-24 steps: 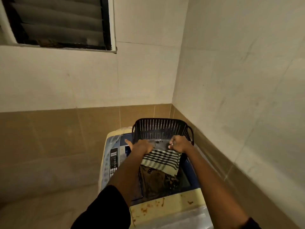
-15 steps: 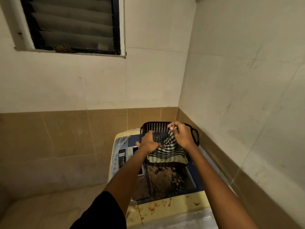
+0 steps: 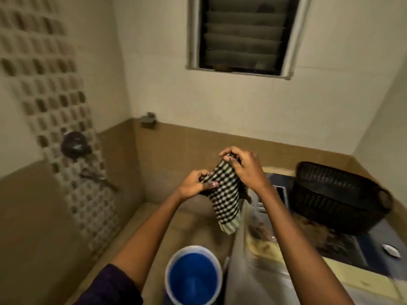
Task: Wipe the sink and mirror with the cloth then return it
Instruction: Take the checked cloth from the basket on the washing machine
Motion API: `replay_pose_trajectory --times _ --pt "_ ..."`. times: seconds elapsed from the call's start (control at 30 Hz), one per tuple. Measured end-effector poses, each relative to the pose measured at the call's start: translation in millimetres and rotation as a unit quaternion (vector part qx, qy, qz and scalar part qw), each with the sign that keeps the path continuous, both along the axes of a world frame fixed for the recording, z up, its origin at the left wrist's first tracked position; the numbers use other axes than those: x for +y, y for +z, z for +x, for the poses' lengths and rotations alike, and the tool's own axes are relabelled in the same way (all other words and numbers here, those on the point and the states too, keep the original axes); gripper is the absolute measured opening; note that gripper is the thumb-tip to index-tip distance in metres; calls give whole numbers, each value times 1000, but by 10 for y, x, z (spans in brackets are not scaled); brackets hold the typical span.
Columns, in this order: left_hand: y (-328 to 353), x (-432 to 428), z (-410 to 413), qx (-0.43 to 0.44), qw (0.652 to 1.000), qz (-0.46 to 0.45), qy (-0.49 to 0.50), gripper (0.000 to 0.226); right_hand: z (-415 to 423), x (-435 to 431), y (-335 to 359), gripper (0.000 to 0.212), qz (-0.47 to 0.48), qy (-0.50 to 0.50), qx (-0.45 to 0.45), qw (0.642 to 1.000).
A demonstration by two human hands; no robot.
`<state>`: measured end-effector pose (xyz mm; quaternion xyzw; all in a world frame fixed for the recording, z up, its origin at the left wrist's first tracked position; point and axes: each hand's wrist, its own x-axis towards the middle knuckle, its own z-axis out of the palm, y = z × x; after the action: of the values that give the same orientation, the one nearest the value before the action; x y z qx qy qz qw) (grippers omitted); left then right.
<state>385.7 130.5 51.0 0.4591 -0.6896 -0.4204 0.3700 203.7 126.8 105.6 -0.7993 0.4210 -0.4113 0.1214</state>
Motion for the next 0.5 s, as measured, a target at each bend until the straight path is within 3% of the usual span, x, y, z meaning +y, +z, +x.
replay_pose_trajectory --times 0.07,0.13,0.2,0.3,0.5 --pt "-74 404 741 -30 997 -17 69 7 664 142 -126 17 14 62 -3 998" --pt "-119 892 1465 -74 984 -34 156 16 1397 350 -244 16 24 131 -5 991" --pt "-149 1399 2096 -101 967 -30 232 7 2089 586 -347 15 33 183 -9 982" --pt "-209 2236 3000 -131 929 -30 345 12 3141 1055 -476 14 41 257 -17 965" --pt "-282 3781 4254 -123 881 17 458 17 4769 2076 -682 14 73 374 -12 924"
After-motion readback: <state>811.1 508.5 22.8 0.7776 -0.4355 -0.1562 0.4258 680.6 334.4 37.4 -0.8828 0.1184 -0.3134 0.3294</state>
